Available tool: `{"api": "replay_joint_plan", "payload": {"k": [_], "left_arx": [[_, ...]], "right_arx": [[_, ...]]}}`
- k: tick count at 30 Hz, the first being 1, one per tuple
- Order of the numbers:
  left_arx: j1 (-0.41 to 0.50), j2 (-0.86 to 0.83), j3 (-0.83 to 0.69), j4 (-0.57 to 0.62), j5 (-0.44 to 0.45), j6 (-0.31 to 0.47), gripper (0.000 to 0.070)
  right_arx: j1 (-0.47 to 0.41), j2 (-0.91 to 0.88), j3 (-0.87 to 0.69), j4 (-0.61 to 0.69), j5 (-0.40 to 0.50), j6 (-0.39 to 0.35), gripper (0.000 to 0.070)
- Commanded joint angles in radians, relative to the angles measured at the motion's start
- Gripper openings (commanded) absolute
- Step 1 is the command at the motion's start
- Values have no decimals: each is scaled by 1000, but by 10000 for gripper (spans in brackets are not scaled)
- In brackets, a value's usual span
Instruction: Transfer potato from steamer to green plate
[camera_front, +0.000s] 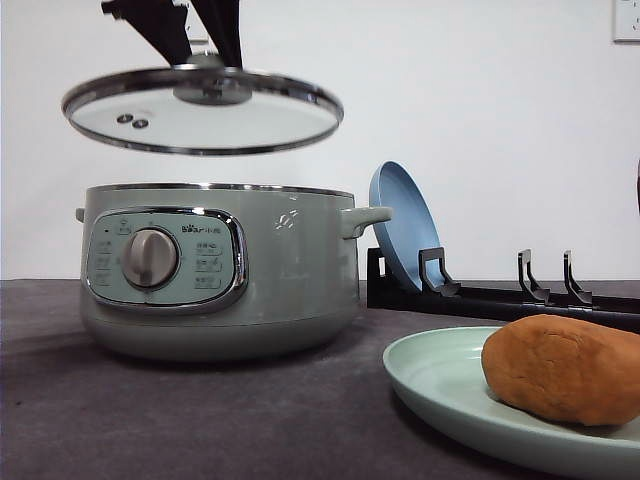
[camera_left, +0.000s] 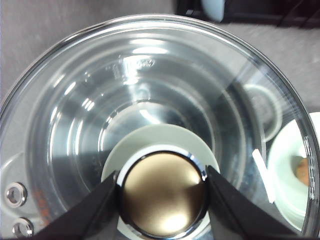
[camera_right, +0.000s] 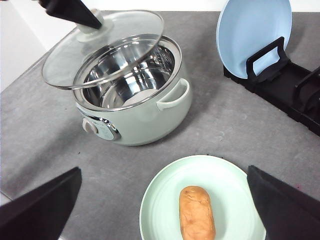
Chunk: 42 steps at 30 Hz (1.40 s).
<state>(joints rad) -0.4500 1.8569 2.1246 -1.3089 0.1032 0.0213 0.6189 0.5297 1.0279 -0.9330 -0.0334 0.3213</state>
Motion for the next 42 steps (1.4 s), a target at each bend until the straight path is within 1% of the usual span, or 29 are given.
{"api": "replay_joint_plan", "payload": {"k": [1, 12, 29, 33, 42], "left_arx": [[-7, 24, 32, 24, 4, 16, 1], [-9, 75, 32, 44, -3, 24, 1], [-14, 94, 32, 51, -11, 28, 1], [-18, 95, 32, 49, -35, 31, 1], [-23, 99, 32, 51, -36, 31, 1]], "right_arx": [[7, 4, 19, 12, 0, 13, 700], [7, 4, 19, 12, 1, 13, 700], [7, 4, 19, 12, 1, 13, 700], [7, 4, 19, 12, 1, 13, 700], [7, 4, 19, 12, 1, 17, 700]]}}
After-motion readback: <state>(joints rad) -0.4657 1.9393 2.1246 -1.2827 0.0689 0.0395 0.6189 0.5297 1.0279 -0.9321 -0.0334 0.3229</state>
